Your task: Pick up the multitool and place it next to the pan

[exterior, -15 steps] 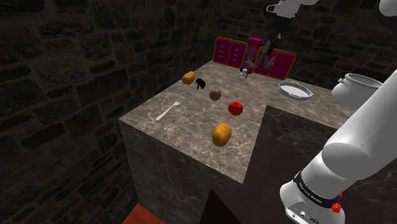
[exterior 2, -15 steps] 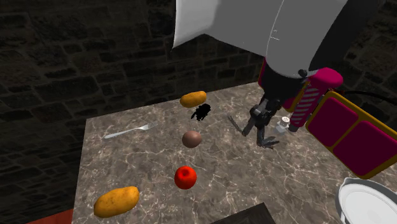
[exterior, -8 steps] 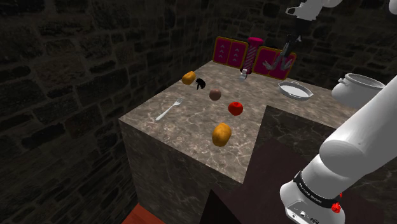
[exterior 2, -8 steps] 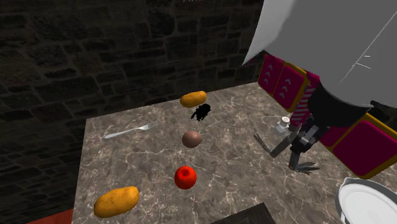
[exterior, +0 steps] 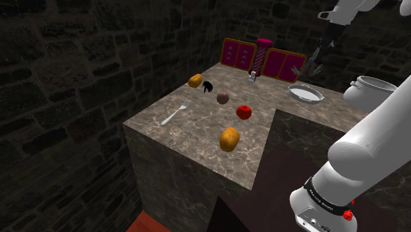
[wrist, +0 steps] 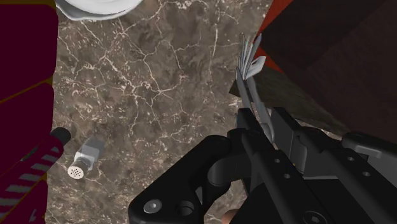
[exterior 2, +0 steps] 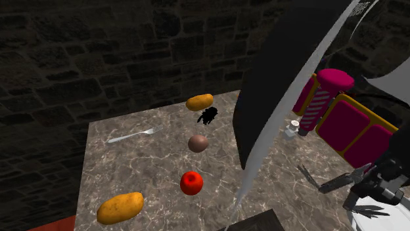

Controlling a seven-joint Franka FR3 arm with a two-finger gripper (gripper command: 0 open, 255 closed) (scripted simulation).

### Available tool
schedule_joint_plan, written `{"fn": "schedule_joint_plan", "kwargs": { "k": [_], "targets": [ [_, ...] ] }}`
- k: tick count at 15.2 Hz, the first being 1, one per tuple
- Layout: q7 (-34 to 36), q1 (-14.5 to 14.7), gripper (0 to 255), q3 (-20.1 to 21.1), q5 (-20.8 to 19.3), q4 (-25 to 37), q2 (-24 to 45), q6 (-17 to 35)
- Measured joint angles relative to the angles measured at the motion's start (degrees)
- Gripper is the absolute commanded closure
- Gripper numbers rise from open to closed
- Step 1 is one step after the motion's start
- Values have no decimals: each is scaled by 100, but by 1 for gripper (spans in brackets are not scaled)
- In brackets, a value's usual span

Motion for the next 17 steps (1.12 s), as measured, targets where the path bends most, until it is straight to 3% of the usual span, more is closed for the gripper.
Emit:
{"fn": "schedule_joint_plan", "kwargs": {
  "k": [6,11,17],
  "targets": [
    [-976,-473,255,-479,239,386,362,-162],
    [-1845,-999,255,-814,677,979,981,-365],
    [-2863,-1917,255,-1038,1318,1924,1867,-762]
  ]
}}
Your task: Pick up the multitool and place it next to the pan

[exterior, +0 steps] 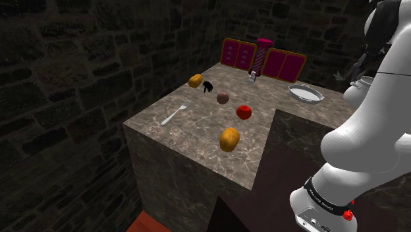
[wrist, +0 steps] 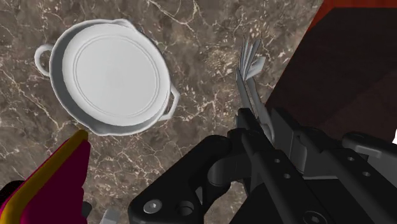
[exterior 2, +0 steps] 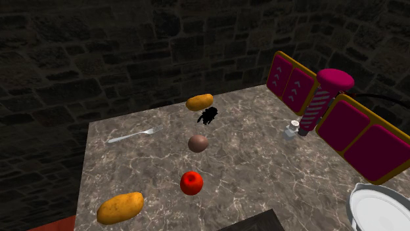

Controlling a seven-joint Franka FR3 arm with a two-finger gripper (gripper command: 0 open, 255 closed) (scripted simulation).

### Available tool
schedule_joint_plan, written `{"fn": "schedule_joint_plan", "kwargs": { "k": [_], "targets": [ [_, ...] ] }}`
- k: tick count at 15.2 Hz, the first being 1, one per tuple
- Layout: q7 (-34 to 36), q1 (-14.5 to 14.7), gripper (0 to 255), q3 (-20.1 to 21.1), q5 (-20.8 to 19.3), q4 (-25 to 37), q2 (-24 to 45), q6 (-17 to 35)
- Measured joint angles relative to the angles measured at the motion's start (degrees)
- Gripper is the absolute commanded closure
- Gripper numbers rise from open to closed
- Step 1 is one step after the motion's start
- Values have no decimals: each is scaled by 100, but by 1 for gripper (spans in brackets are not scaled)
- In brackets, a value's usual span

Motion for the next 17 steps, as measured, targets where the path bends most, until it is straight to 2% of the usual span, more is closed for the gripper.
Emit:
{"fn": "schedule_joint_plan", "kwargs": {
  "k": [4,8,9,12,17],
  "targets": [
    [-560,-813,255,15,492,904,728,-376],
    [-975,-1873,255,172,1023,2233,1611,-924],
    [-1020,-1998,255,199,1084,2368,1721,-959],
    [-1100,-1993,255,202,1097,2188,1753,-778],
    [-1165,-1759,255,164,1034,1578,1638,-324]
  ]
}}
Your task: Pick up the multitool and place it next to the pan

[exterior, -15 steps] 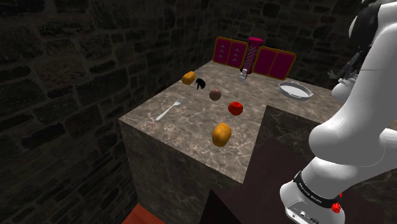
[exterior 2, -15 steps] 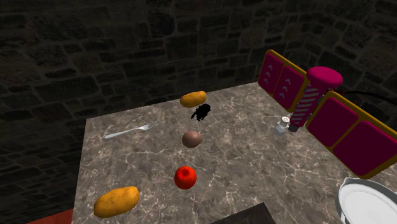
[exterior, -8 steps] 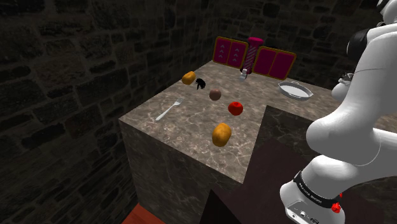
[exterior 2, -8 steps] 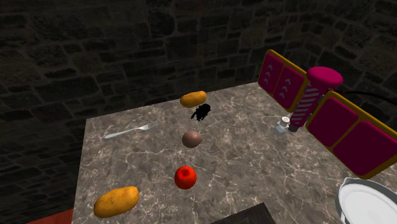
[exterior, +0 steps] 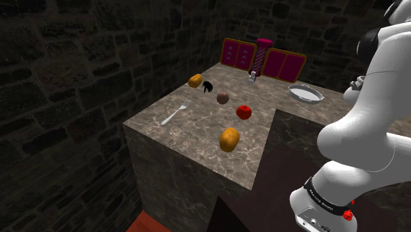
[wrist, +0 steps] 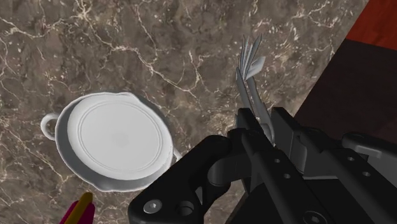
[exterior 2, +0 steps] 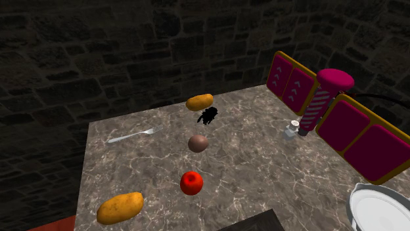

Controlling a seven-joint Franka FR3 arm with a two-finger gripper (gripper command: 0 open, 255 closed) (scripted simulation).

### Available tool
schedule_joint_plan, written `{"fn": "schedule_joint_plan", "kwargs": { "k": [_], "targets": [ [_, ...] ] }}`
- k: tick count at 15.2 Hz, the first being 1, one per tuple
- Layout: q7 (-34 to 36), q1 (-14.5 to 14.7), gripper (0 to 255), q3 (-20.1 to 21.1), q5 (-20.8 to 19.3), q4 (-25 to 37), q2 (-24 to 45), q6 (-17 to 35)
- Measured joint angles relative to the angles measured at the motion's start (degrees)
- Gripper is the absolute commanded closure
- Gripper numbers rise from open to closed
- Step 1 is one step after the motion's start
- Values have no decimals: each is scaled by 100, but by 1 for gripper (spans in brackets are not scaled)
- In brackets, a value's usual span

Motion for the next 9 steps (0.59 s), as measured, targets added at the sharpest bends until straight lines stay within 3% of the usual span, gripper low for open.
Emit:
{"fn": "schedule_joint_plan", "kwargs": {
  "k": [9],
  "targets": [
    [-132,259,255,-20,-21,-879,-80,739]
  ]
}}
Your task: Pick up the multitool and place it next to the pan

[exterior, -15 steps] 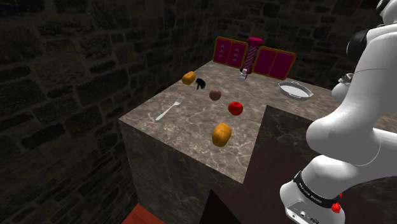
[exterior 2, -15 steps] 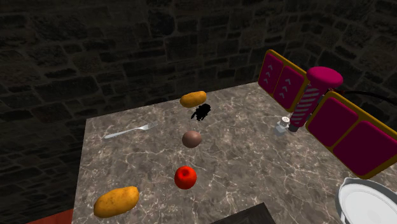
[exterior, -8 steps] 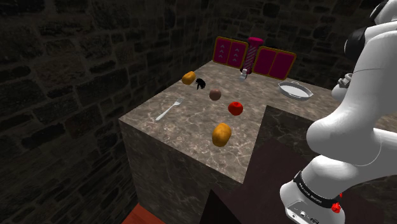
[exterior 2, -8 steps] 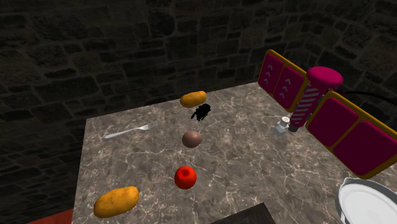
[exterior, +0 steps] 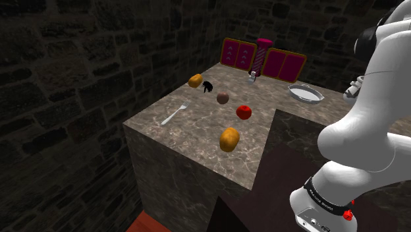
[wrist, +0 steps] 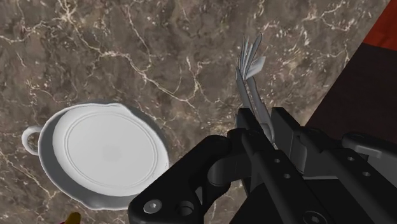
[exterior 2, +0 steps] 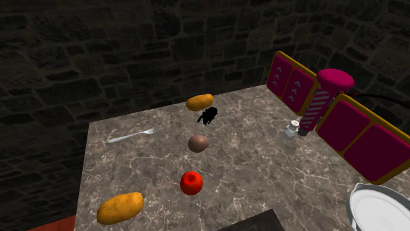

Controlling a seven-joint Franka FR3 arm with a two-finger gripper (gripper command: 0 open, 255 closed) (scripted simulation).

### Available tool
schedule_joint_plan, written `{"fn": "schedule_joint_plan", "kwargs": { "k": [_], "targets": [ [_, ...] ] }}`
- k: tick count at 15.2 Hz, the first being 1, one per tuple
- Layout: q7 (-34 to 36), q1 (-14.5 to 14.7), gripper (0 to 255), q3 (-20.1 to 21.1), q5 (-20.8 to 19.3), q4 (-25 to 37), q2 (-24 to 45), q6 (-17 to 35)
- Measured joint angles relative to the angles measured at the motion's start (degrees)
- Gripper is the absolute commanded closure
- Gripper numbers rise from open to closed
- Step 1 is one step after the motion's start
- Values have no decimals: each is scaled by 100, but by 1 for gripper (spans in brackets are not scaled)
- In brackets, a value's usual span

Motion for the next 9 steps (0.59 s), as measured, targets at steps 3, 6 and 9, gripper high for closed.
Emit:
{"fn": "schedule_joint_plan", "kwargs": {
  "k": [3,6,9],
  "targets": [
    [-42,53,255,12,23,-236,19,233],
    [-76,108,255,25,45,-458,31,449],
    [-132,102,255,52,94,-595,94,629]
  ]
}}
